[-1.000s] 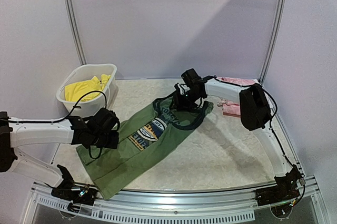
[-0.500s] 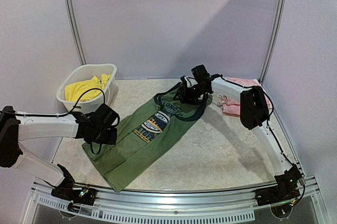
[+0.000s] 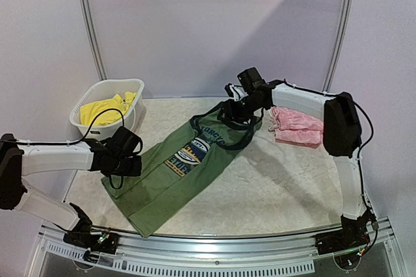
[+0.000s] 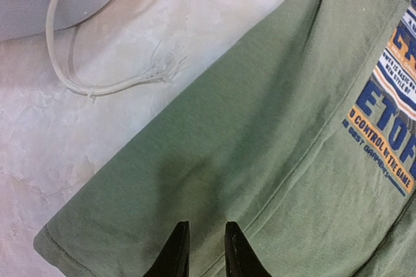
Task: Fold and stack the mixed laundry pile
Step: Rotate the rectangle-folded tank top at the center of the board.
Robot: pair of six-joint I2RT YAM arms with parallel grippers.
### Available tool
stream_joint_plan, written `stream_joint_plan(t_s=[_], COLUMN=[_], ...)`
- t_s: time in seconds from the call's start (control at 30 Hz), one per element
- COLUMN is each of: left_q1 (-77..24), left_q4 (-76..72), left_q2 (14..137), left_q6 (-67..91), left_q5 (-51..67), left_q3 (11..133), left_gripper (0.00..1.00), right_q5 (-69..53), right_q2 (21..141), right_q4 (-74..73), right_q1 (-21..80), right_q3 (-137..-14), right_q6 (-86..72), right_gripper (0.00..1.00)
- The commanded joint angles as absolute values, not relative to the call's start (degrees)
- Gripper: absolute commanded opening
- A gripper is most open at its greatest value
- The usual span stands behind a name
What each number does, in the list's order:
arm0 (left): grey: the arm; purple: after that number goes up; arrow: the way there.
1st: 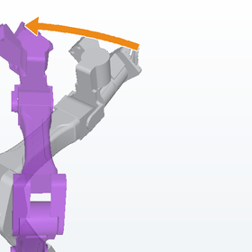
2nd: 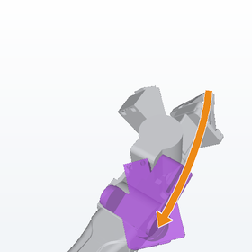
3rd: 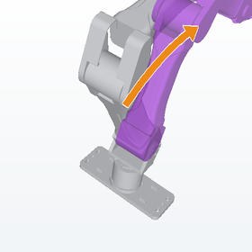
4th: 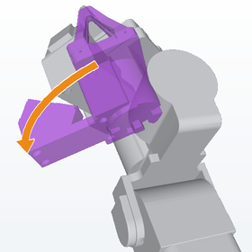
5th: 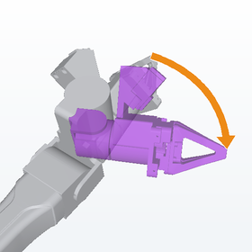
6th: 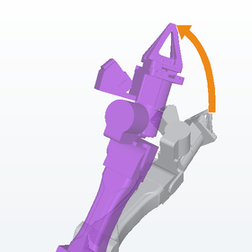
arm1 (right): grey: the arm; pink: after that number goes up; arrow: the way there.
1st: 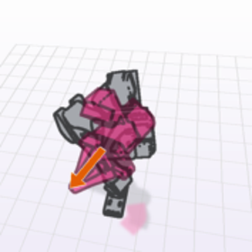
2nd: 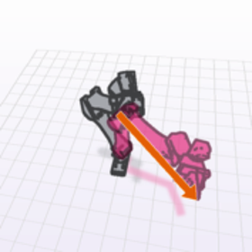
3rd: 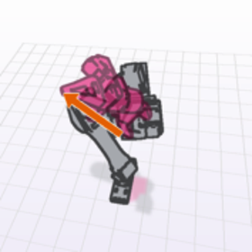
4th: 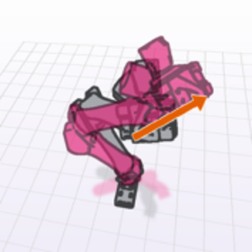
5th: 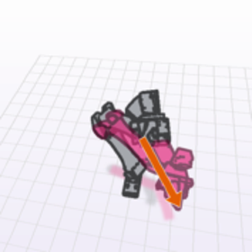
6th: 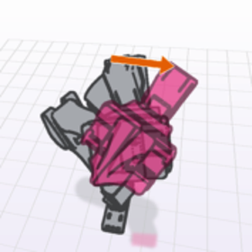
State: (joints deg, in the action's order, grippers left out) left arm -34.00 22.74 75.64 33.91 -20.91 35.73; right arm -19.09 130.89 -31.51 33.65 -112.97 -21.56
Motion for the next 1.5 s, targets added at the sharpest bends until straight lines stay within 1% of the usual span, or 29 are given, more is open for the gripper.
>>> stream_joint_plan(t_s=[0.0,0.1,0.17,0.27,0.33,0.4,0.53,0.7,0.83,1.07,1.27,1.47], left_q1=[-31.32,-30.09,-29.53,-28.81,-28.58,-28.56,-28.56,-28.6,-28.56,-29.63,-31.31,-36.51], left_q4=[19.68,18.46,17.99,18.72,19.21,19.68,20.7,17.16,16.66,16.06,15.49,16.61], left_q2=[73.96,74.05,74.11,74.24,74.43,74.5,73.76,73.9,75.48,75.25,74.62,72.87], left_q6=[34.3,34.71,35.31,36.87,37.87,38.47,40.57,43.31,43.59,45.12,47.25,51.57], left_q5=[-18.83,-17.92,-17.59,-17.96,-17.87,-17.56,-19.67,-20.37,-19.83,-17.68,-12.14,-10.29], left_q3=[33.5,32.62,32.08,31.69,31.41,31.12,30.21,27.81,27.62,25.31,23.43,22.3], left_gripper=[0.19,0.19,0.19,0.19,0.19,0.19,0.19,0.2,0.19,0.18,0.17,0.17], right_q5=[-5.28,2.24,4.47,5.26,3.34,2.83,2.31,1.69,0.93,-1.62,-2.89,-3.63], right_q2=[121.5,118.49,117.07,115.41,114.63,114.85,117.85,120.37,122.19,125.9,128.38,133.56], right_q4=[-29.35,-32.14,-32.31,-31.04,-26.88,-26.2,-25.66,-24.18,-23.67,-23.25,-23.92,-28.4], right_q1=[37.52,39.79,40.89,41.62,41.57,41.26,40.57,39.16,38.25,35.33,32.0,29.59], right_q3=[-102.1,-96.96,-92.95,-86.67,-81.68,-80.46,-81.24,-81.86,-82.75,-84.56,-87.87,-96.17], right_q6=[-25.76,-29.24,-32.4,-35.56,-36.42,-36.66,-36.5,-36.45,-36.35,-35.01,-32.88,-29.56], right_gripper=[0.56,0.56,0.55,0.53,0.52,0.51,0.48,0.45,0.4,0.28,0.13,0.12])
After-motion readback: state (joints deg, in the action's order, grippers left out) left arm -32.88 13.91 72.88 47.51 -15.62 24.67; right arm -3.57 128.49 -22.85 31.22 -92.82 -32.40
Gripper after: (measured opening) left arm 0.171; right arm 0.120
